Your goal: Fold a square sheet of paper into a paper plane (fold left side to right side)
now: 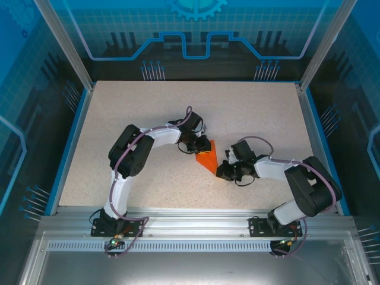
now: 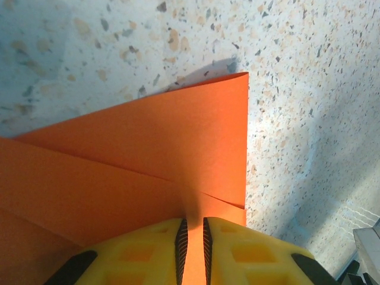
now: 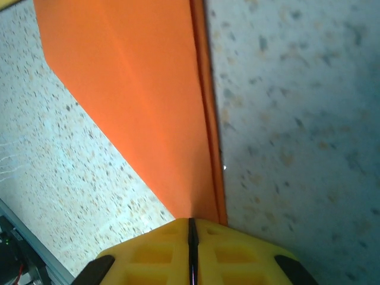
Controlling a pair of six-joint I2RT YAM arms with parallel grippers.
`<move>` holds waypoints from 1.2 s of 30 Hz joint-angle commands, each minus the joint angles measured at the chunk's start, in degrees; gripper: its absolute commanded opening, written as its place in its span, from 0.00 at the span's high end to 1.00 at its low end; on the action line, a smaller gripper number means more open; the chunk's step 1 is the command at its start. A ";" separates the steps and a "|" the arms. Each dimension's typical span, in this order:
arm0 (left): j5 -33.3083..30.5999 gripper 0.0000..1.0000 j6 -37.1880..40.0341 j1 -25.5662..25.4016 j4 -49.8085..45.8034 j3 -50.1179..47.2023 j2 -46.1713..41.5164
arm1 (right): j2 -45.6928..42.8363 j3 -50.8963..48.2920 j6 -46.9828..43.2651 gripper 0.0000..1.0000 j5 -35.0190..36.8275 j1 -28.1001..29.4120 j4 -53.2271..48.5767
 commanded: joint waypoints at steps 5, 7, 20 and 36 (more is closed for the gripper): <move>-4.95 0.78 -0.33 0.51 -1.82 -1.20 3.63 | -2.76 -7.18 -2.59 0.90 0.68 -3.07 -15.70; -4.05 0.77 -0.24 0.52 -1.42 -1.17 2.78 | -5.31 -7.33 -4.14 0.90 0.40 -3.95 -17.10; -2.33 0.47 2.02 0.94 -5.76 -0.41 -16.29 | -28.96 -1.85 -16.79 0.45 3.35 -7.58 -19.45; 0.65 0.42 -6.21 0.93 9.20 -13.90 -14.57 | -27.74 -2.63 -14.53 0.09 -0.77 -8.45 -5.10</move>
